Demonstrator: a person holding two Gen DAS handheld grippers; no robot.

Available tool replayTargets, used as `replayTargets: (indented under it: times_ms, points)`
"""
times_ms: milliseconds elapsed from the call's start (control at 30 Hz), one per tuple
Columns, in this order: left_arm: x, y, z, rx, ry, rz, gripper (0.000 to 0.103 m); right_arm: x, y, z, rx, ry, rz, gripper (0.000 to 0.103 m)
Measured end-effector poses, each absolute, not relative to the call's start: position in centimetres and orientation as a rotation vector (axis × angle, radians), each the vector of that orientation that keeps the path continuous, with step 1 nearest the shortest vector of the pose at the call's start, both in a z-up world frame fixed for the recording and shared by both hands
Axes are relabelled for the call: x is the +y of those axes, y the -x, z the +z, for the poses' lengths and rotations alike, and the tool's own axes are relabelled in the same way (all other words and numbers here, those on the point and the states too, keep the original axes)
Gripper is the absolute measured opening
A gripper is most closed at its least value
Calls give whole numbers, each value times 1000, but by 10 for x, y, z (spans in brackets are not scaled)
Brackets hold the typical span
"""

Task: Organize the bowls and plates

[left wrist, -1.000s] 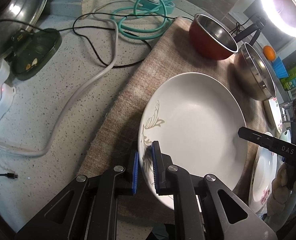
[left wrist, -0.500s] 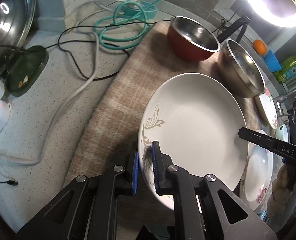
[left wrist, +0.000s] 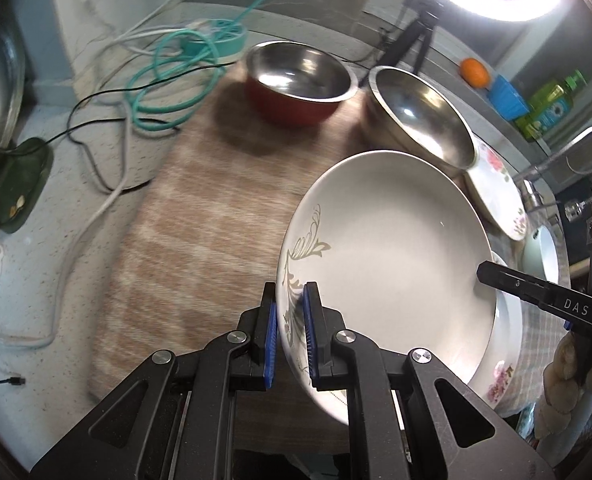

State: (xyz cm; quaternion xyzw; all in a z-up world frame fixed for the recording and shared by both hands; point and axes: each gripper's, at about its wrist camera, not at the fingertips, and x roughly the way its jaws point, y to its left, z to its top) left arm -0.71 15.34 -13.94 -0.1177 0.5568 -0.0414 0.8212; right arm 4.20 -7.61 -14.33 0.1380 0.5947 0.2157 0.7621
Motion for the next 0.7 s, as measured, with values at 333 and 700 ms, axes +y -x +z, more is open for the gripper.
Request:
replayTargets:
  times_ms: [333, 700]
  points:
    - [95, 8, -141, 1200, 193, -205, 11, -139, -15, -140, 1276, -351, 353, 4]
    - [43, 12, -150, 1229, 146, -302, 11, -197, 15, -145, 1265, -412, 242, 4]
